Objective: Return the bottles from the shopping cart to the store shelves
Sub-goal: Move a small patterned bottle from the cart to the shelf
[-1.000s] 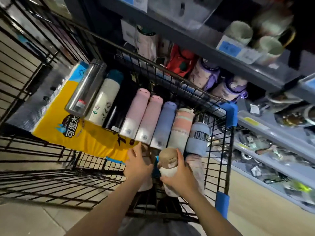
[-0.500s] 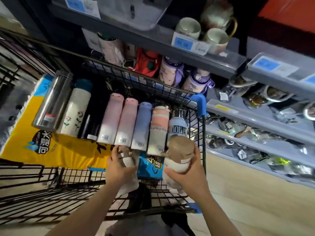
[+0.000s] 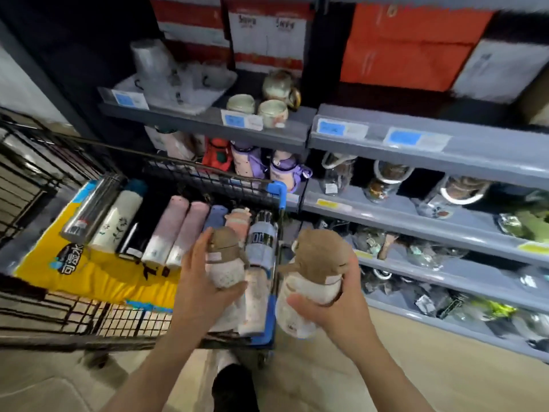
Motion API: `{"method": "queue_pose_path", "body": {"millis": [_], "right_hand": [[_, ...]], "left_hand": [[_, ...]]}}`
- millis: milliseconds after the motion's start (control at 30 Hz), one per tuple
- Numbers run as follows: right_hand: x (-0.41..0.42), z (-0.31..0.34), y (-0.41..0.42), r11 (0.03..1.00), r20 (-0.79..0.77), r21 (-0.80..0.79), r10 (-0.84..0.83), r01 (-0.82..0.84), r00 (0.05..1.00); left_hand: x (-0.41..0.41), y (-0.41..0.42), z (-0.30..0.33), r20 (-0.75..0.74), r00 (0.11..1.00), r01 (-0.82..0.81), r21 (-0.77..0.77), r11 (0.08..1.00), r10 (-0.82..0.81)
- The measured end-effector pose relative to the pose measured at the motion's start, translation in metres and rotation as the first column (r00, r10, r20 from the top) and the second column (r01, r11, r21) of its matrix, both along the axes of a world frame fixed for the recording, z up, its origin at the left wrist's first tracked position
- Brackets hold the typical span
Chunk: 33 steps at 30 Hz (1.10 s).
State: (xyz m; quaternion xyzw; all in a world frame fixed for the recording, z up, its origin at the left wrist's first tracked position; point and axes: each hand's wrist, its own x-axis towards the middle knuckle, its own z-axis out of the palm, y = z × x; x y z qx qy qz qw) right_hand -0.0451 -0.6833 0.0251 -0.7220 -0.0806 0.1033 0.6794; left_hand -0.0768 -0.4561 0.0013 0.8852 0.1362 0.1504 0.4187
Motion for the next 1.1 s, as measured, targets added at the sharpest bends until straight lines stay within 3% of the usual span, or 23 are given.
{"method": "queue_pose_path", "body": {"millis": [233, 400, 567, 767, 967, 1100], "right_hand": [[-0.029, 0.043, -0.168, 0.958, 0.2, -0.016, -0.278, 0.287, 0.939], [-0.039, 0.078, -0.277, 0.84, 0.341, 0.007, -0.512, 0.542, 0.788], [-0.04, 0.117, -0.361, 0.688, 0.418, 0.098, -0.684, 0.719, 0.598], [-0.011, 0.168, -0.447, 0.623, 0.503, 0.208, -0.729, 0.754, 0.464], [0.062, 0.205, -0.53, 0.616, 0.48, 0.316, -0.76, 0.722, 0.438], [0.106, 0.231, -0.574, 0.595, 0.427, 0.412, -0.795, 0.69, 0.431]], "left_hand": [[0.019, -0.183, 0.064, 0.236, 0.954, 0.203, -0.06, 0.977, -0.184], [0.039, -0.301, 0.099, 0.303, 0.884, 0.415, -0.161, 0.895, -0.356], [0.061, -0.39, 0.13, 0.364, 0.761, 0.626, -0.198, 0.754, -0.537], [0.11, -0.489, 0.151, 0.44, 0.662, 0.734, -0.219, 0.643, -0.606], [0.175, -0.57, 0.165, 0.523, 0.638, 0.764, -0.335, 0.552, -0.566], [0.209, -0.613, 0.19, 0.583, 0.62, 0.767, -0.307, 0.563, -0.525]]}}
